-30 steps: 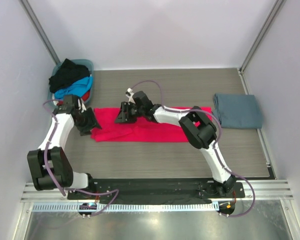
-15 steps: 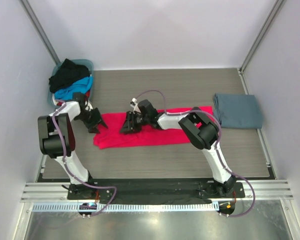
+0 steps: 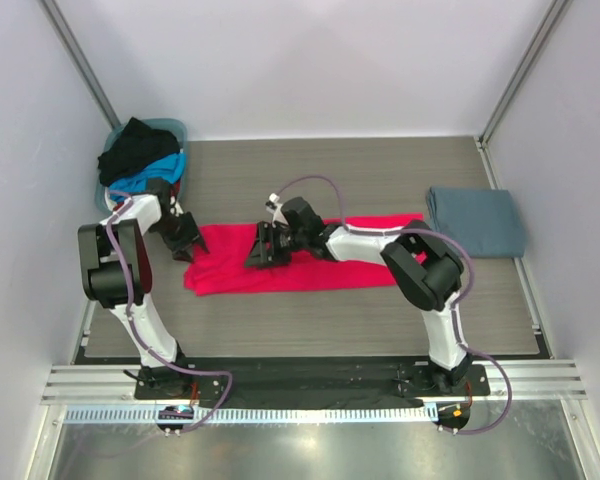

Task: Fold and stack the t-shirts
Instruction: Fold the tshirt

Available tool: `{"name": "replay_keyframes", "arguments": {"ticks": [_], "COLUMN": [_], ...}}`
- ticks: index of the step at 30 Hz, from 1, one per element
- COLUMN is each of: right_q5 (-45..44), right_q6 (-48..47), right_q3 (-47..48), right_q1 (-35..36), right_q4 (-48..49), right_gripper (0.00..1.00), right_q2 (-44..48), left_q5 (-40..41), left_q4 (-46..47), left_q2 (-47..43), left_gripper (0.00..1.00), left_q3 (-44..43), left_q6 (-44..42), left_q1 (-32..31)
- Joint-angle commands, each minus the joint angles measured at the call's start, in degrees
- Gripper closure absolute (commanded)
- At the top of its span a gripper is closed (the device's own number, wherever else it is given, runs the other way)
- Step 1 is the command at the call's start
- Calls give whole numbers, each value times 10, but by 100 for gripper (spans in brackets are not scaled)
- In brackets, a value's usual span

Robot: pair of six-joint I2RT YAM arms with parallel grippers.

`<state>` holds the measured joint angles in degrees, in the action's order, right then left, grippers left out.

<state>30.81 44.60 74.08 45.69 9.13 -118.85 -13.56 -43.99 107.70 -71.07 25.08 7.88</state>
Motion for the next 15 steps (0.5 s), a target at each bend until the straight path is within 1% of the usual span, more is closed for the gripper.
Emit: {"name": "replay_keyframes", "arguments": {"ticks": [1,3,4,5,6,7,8,10,11,12,15], "right_q5": [-54,-79,-113,-137,-161,-206,-228,-269,-282,-293,-334], "right_q6": [-55,-67,-81,-90,-98,-113,-118,-131,-135,-139,-152], "right_q3": [22,11,3,-7,-29,-43,-59,-114,-132,-163,-207], "right_q1": [-21,-37,-46,-65,-77,-89,-111,-136,-160,-170,-208], "right_q4": [-65,-123,-145,-193,-219,-240,-281,-309,-336,-351,-409], "right_gripper": [42,42,42,42,43,46,47,50,54,56,56], "right_q2": [94,120,154,171,191,211,255,296,340,359,426], "left_q5": [54,57,57,56,51,51,58,63,61,58,50], "left_q4": [5,8,11,14,17,19,21,24,24,24,27], "left_q2": [-21,-24,-23,-21,-18,-15,-8,0,12,17,36], "left_gripper": [48,49,50,51,55,57,58,62,67,70,72], "left_q3": [-7,-1,1,1,1,-1,-9,-19,-28,-35,-48], "left_q6": [-10,-6,-3,0,3,6,8,18,22,24,34], "left_q1": [5,6,7,6,7,7,6,6,6,6,6]}}
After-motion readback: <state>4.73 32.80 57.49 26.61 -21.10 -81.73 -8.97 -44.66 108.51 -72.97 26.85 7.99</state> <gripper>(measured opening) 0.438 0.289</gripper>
